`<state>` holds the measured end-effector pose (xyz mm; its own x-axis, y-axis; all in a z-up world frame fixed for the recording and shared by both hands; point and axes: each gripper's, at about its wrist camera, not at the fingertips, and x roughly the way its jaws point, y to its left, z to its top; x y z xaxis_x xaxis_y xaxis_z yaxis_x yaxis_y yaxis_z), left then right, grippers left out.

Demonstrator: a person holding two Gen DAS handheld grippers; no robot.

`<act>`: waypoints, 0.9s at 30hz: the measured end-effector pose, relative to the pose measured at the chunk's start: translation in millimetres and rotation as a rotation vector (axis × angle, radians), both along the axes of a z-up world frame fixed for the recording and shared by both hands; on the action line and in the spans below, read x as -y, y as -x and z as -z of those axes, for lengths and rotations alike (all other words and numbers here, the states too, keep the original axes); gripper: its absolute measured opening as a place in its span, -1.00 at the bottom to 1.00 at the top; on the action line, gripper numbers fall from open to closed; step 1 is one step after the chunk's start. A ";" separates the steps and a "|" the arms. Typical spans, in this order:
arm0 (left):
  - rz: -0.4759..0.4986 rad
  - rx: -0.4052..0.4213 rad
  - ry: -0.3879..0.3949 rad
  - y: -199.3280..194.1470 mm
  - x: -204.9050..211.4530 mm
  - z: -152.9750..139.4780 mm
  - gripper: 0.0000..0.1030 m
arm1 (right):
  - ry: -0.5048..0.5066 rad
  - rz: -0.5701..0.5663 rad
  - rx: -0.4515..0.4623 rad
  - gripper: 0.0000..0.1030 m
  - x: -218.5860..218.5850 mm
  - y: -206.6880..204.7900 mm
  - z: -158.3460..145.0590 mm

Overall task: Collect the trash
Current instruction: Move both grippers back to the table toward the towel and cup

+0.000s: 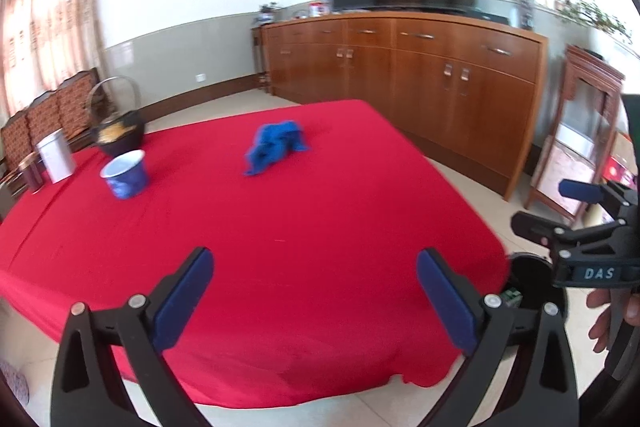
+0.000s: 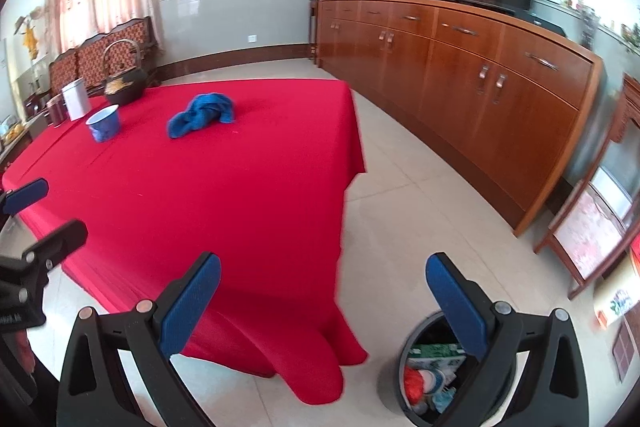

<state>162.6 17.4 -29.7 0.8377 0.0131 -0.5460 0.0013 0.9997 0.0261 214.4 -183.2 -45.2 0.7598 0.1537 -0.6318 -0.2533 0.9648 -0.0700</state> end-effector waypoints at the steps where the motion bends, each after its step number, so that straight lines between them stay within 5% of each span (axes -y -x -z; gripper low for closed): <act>1: -0.027 0.000 -0.002 -1.1 -9.8 0.3 0.95 | -0.004 -0.011 0.003 1.00 -6.1 -2.4 -0.4; 14: -0.181 -0.010 0.017 -14.7 -99.2 6.6 0.94 | -0.078 -0.161 -0.024 1.00 -101.4 -47.2 -9.4; 27: -0.274 -0.032 0.050 -63.9 -175.8 12.2 0.79 | -0.009 -0.217 -0.031 1.00 -203.4 -116.8 3.7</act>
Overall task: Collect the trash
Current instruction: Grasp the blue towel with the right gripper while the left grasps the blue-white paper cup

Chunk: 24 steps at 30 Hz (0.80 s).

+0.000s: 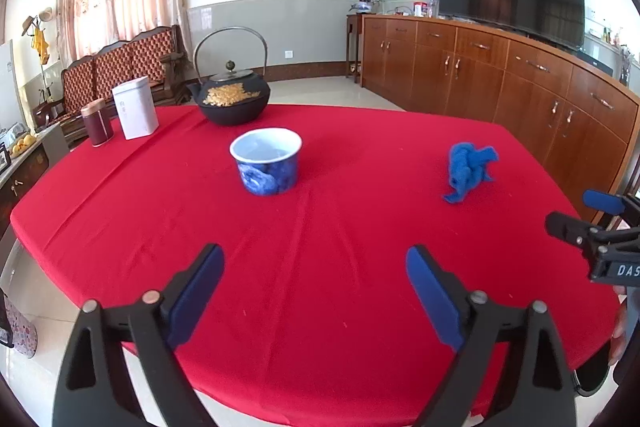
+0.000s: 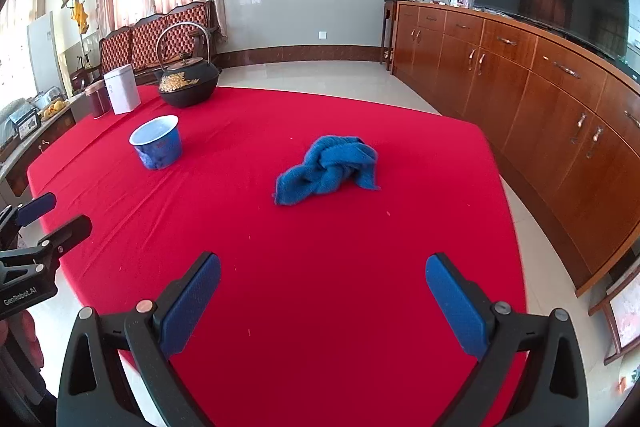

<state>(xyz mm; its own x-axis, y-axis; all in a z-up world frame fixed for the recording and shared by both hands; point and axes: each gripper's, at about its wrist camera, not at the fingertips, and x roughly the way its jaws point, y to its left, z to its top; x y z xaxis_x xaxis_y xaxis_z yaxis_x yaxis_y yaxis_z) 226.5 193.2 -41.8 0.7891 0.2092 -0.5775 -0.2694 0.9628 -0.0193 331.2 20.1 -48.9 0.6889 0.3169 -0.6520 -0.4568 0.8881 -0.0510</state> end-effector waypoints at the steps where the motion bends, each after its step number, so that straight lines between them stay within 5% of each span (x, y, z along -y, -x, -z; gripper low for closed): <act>1: -0.001 0.000 -0.003 -2.3 -1.3 -0.1 0.79 | 0.003 -0.001 -0.002 1.00 -3.2 -3.4 -0.3; 24: -0.041 -0.069 0.101 -95.5 -59.5 16.0 0.62 | 0.043 0.056 -0.079 1.00 -61.2 -129.1 16.4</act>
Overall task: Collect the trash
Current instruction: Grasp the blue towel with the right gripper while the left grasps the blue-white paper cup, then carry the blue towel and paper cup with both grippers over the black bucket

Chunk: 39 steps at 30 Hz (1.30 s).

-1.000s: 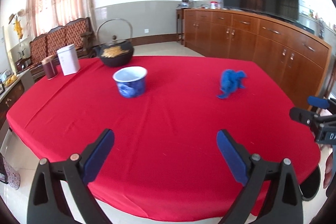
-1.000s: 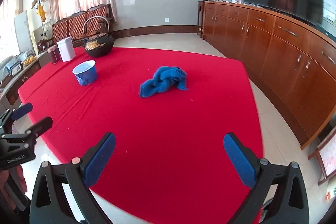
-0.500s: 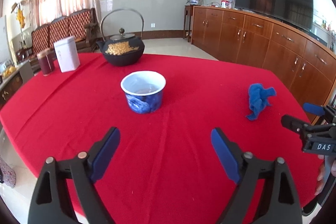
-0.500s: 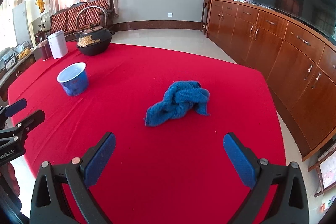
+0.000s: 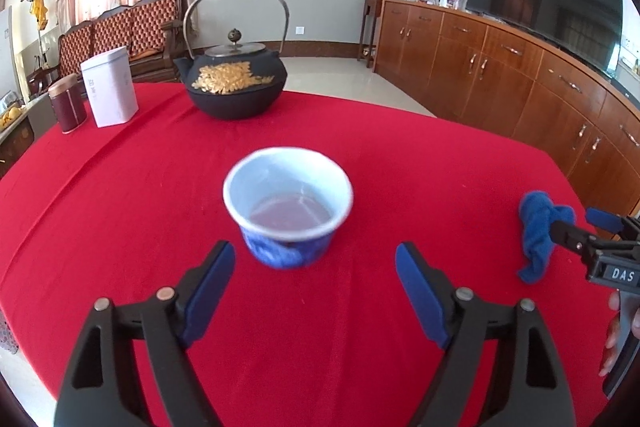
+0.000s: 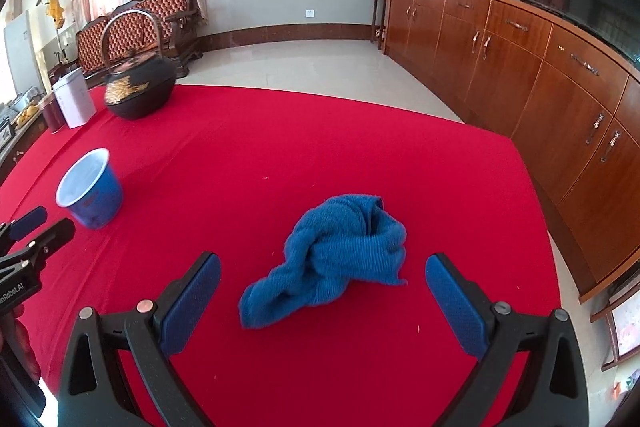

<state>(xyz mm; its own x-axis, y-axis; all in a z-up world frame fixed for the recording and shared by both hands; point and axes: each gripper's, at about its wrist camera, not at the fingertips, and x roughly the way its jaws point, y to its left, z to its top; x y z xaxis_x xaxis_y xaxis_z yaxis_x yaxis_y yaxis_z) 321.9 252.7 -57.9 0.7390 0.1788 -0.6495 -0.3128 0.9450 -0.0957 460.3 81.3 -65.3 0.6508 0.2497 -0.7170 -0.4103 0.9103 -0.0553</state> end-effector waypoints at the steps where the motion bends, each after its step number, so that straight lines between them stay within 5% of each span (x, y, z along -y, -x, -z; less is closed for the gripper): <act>1: -0.001 -0.009 0.008 -5.6 -3.1 0.6 0.62 | 0.003 0.002 -0.006 1.00 -1.6 -3.6 1.4; 19: -0.027 -0.120 0.021 -47.8 -17.2 21.5 0.61 | 0.011 0.009 -0.086 0.23 -13.3 -42.1 27.0; 23: -0.001 -0.117 0.021 -52.9 -14.7 20.3 0.49 | -0.003 0.011 -0.087 -0.14 -8.8 -46.8 28.8; 39: 0.122 -0.052 -0.088 -2.6 64.3 -6.3 0.47 | -0.041 0.027 -0.053 -0.24 27.8 -5.8 13.1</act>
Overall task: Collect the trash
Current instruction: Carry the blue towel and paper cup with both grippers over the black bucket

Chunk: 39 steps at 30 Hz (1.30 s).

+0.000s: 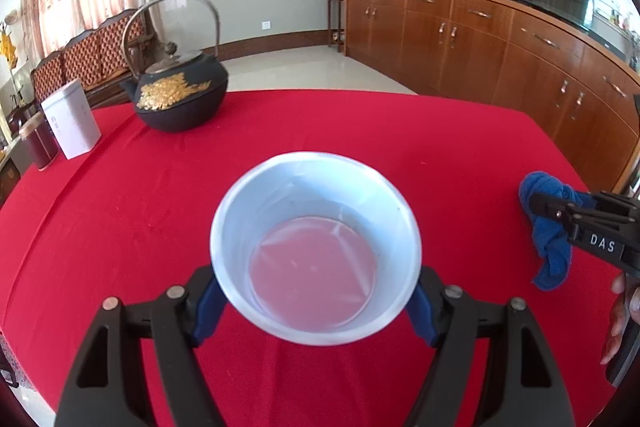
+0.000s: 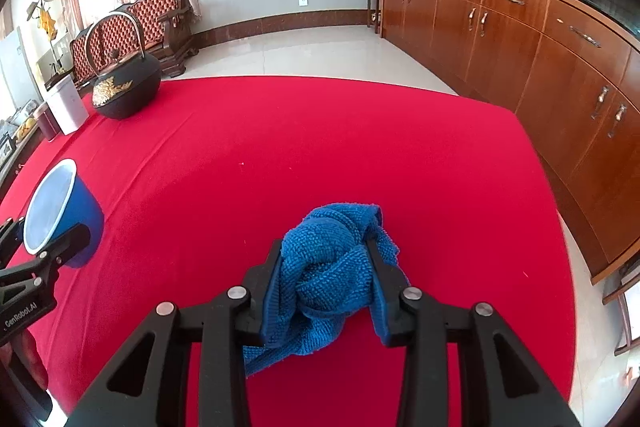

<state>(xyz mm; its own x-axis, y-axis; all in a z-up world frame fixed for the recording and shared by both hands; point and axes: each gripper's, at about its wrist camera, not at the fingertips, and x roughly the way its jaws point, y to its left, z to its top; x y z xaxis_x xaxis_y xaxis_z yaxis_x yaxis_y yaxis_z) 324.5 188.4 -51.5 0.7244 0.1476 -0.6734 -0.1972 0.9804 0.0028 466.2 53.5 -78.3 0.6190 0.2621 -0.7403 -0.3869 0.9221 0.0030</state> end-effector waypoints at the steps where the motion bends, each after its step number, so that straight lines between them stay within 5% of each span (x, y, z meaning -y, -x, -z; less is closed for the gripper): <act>1: 0.005 0.002 -0.004 3.7 4.9 -1.6 0.47 | -0.001 0.003 0.006 -0.24 3.8 4.7 -1.9; 21: 0.195 0.042 -0.011 76.1 118.4 -27.5 0.47 | -0.007 0.135 0.092 -0.24 139.0 135.1 -57.0; 39: 0.444 0.083 0.032 102.0 249.1 -31.7 0.47 | -0.004 0.366 0.141 -0.24 304.7 238.5 -68.0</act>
<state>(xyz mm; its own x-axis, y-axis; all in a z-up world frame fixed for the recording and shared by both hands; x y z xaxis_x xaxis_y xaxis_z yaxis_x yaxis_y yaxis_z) 222.5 -60.7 -19.8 0.7643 -0.2097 -0.6098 0.2444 0.9693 -0.0269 227.7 -251.2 -10.3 0.7675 0.0084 -0.6410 -0.0298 0.9993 -0.0226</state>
